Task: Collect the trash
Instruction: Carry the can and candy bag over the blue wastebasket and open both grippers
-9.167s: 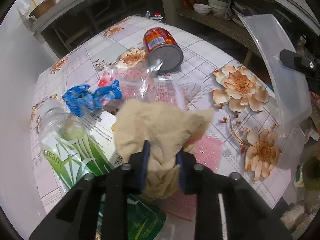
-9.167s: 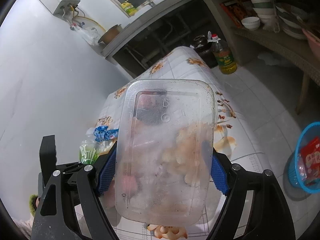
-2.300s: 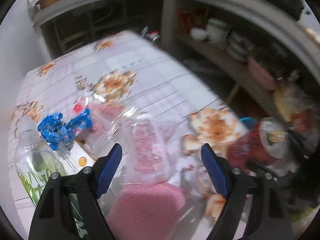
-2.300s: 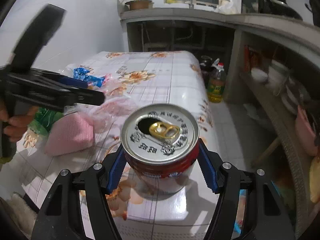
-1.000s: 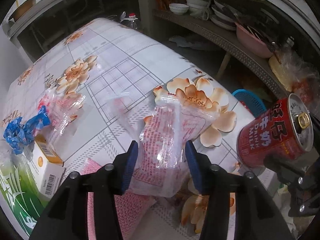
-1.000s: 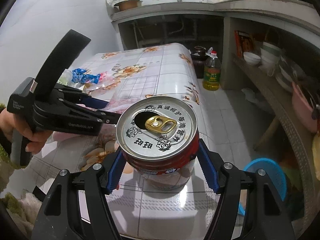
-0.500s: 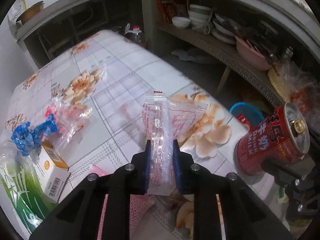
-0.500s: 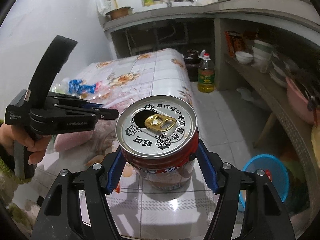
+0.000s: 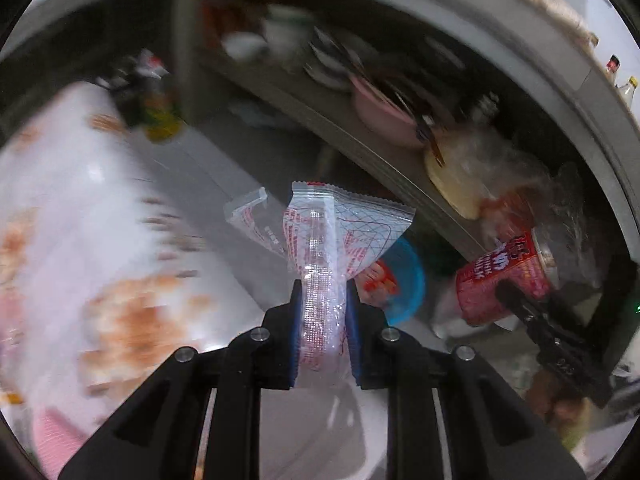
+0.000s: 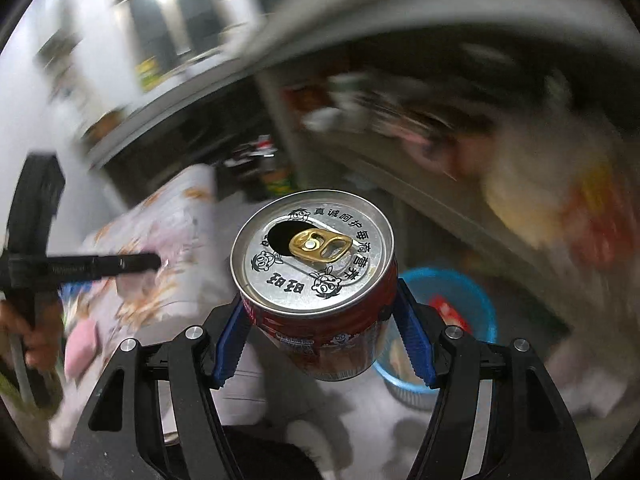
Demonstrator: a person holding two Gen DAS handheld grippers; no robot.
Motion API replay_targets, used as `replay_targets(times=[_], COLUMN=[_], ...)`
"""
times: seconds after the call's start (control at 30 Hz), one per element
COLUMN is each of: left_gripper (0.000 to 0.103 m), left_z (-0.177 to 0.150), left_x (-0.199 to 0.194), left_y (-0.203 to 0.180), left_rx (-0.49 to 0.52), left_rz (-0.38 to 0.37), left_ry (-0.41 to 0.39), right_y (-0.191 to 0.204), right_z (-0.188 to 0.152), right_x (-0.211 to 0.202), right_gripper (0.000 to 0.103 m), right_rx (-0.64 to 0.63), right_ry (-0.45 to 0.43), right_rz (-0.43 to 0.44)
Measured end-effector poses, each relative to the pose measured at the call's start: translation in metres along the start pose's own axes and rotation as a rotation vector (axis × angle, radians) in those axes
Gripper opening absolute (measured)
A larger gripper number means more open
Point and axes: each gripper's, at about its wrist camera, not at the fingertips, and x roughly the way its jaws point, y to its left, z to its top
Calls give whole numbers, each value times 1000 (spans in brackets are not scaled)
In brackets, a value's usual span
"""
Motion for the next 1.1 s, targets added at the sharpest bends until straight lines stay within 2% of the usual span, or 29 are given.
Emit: replay_targets(times=[0.17, 0.27, 0.33, 0.37, 0.4, 0.43, 0.5, 0.6, 0.73, 0.93, 1.0, 1.1], left_gripper=[21, 21, 23, 27, 39, 57, 65, 69, 70, 71, 72, 77], left_z=[17, 21, 26, 30, 34, 38, 42, 48, 45, 32, 26, 14], left_x=[92, 141, 163, 175, 183, 192, 198, 193, 172, 118, 95, 61], left_y=[-42, -55, -64, -68, -70, -73, -72, -67, -60, -46, -45, -44], left_rx=[23, 10, 16, 19, 18, 12, -18, -44, -34, -35, -24, -8], left_rz=[-12, 6, 24, 36, 36, 32, 45, 41, 59, 52, 40, 21], left_ry=[168, 246, 263, 268, 273, 287, 287, 248, 218, 162, 137, 80], right_y=[-54, -83, -95, -100, -106, -111, -119, -128, -137, -137, -134, -127], right_z=[-24, -41, -43, -44, -44, -44, -43, -48, -54, -65, -67, -66], right_x=[39, 76, 95, 104, 113, 121, 134, 150, 181, 234, 246, 237], right_gripper=[64, 64, 64, 64, 64, 64, 64, 64, 64, 67, 68, 72], right_rx=[130, 217, 250, 260, 271, 285, 304, 315, 319, 355, 355, 354], right_ry=[106, 196, 226, 236, 249, 258, 274, 306, 378, 518, 554, 526], right_rz=[-122, -143, -141, -144, -144, -143, -150, -153, -160, -155, -179, -197])
